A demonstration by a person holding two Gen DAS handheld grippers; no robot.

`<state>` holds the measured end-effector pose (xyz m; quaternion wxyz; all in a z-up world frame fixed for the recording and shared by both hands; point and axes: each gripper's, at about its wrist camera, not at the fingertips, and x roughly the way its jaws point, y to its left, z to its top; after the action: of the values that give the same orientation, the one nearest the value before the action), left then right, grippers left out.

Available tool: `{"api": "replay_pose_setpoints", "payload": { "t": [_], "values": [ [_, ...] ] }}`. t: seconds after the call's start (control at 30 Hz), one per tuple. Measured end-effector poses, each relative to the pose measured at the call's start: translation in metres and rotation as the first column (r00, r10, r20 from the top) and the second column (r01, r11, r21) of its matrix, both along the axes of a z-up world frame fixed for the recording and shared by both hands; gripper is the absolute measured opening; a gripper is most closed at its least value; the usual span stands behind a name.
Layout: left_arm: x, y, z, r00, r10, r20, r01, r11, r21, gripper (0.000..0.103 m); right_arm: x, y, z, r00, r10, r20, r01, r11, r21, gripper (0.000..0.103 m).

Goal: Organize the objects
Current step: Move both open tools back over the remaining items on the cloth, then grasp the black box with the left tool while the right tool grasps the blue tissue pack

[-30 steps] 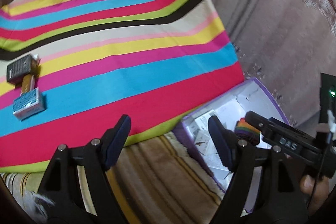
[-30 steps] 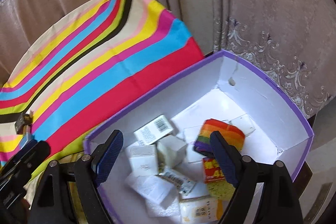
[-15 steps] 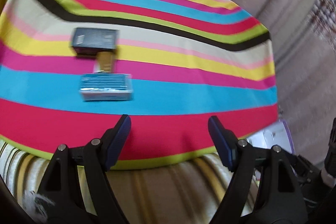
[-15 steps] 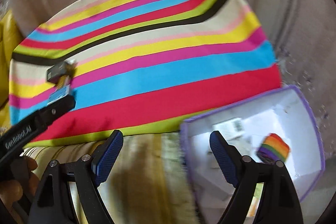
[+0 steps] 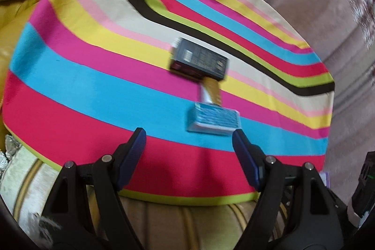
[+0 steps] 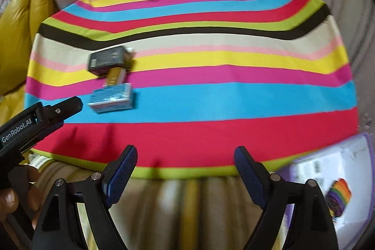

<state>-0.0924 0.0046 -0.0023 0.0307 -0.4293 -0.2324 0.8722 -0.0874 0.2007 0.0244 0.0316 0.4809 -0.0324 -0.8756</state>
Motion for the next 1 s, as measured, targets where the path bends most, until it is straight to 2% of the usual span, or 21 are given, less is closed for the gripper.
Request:
{"api": "replay_pose_setpoints", "payload": {
  "t": [0.17, 0.4, 0.73, 1.0],
  "values": [
    [-0.002, -0.032, -0.007, 0.997, 0.073, 0.006, -0.073, 0.997, 0.028, 0.078, -0.020, -0.039, -0.005, 0.997, 0.083, -0.003, -0.083, 0.996, 0.007, 0.086],
    [-0.001, -0.054, -0.014, 0.993, 0.116, 0.010, -0.116, 0.991, 0.068, 0.078, -0.043, -0.081, -0.016, 0.989, 0.150, 0.007, -0.150, 0.988, 0.025, 0.086],
    [-0.004, -0.064, -0.023, 0.993, 0.114, 0.025, -0.116, 0.986, 0.118, 0.078, -0.069, -0.098, -0.027, 0.990, 0.141, 0.020, -0.141, 0.990, 0.008, 0.085],
    [-0.006, -0.067, -0.025, 0.993, 0.113, 0.030, -0.116, 0.985, 0.125, 0.078, -0.082, -0.099, -0.034, 0.993, 0.109, 0.046, -0.110, 0.994, 0.004, 0.085]
  ]
}}
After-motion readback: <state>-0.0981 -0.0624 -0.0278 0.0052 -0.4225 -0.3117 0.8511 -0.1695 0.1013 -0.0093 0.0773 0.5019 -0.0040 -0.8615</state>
